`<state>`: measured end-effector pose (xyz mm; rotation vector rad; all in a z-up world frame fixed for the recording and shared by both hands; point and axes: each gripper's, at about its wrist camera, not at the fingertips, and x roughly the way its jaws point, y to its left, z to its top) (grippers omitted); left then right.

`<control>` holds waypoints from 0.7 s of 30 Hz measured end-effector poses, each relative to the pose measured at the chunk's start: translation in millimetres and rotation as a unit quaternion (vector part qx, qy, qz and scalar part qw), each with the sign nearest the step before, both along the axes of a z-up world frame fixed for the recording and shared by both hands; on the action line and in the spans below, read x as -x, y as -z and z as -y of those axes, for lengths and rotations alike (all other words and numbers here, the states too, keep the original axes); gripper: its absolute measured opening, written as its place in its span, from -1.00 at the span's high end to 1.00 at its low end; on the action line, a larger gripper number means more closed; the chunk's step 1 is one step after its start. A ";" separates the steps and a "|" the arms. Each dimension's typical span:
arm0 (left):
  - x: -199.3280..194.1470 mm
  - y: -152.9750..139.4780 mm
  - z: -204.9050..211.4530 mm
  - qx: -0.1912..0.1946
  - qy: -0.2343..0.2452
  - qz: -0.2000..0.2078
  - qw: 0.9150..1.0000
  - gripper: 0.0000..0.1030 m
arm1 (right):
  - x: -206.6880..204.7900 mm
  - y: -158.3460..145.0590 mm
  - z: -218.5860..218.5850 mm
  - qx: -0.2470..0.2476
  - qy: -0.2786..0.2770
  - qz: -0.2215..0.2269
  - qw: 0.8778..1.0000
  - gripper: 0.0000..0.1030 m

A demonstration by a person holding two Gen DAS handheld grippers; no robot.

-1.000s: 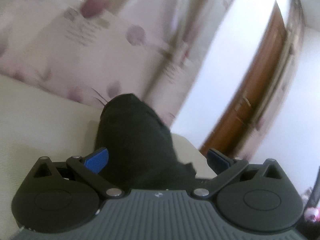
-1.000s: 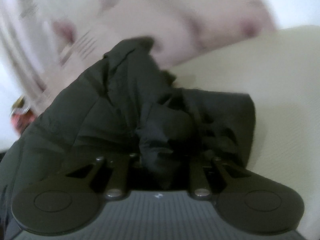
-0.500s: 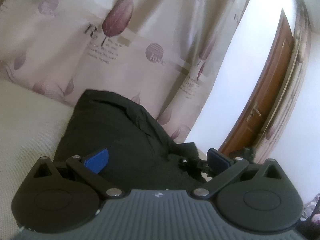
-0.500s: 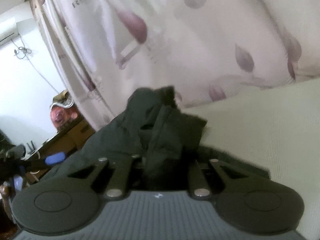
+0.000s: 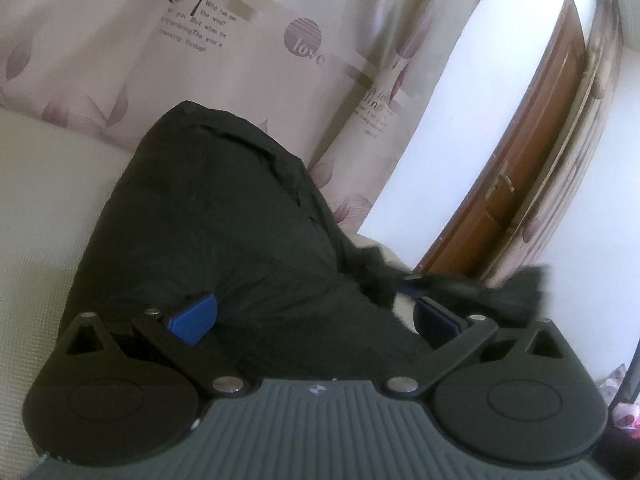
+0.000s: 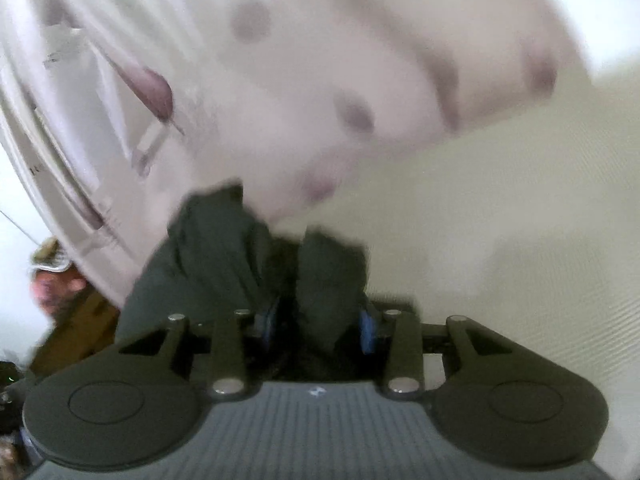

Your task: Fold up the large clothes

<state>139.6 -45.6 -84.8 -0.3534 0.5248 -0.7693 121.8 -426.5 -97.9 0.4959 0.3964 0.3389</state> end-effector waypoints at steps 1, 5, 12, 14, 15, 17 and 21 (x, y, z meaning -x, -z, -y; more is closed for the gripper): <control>-0.3 0.4 -0.9 0.000 0.001 0.001 1.000 -1.00 | 14.9 -10.2 -6.1 0.015 -0.003 0.021 1.000 0.26; 2.7 3.0 -2.9 -0.012 0.010 0.015 1.000 -1.00 | 77.1 -31.4 -57.5 0.086 -0.058 0.070 0.992 0.29; 13.5 10.0 -3.4 -0.037 0.029 0.030 0.998 -1.00 | 100.8 26.8 -116.5 0.163 -0.053 -0.018 0.985 0.59; 15.8 11.7 -4.4 -0.046 0.036 0.032 0.998 -1.00 | 98.8 36.5 -127.6 0.187 -0.047 -0.019 0.981 0.60; 16.5 13.1 -6.0 -0.048 0.038 0.032 0.998 -1.00 | 98.2 39.7 -130.4 0.185 -0.044 -0.024 0.981 0.60; 15.8 17.1 -9.7 -0.048 0.041 0.032 0.997 -1.00 | 98.1 41.2 -136.4 0.201 -0.045 -0.023 0.978 0.60; 21.1 23.4 -6.8 -0.067 0.040 0.054 0.995 -1.00 | 97.5 41.0 -121.0 0.157 -0.056 -0.041 0.985 0.59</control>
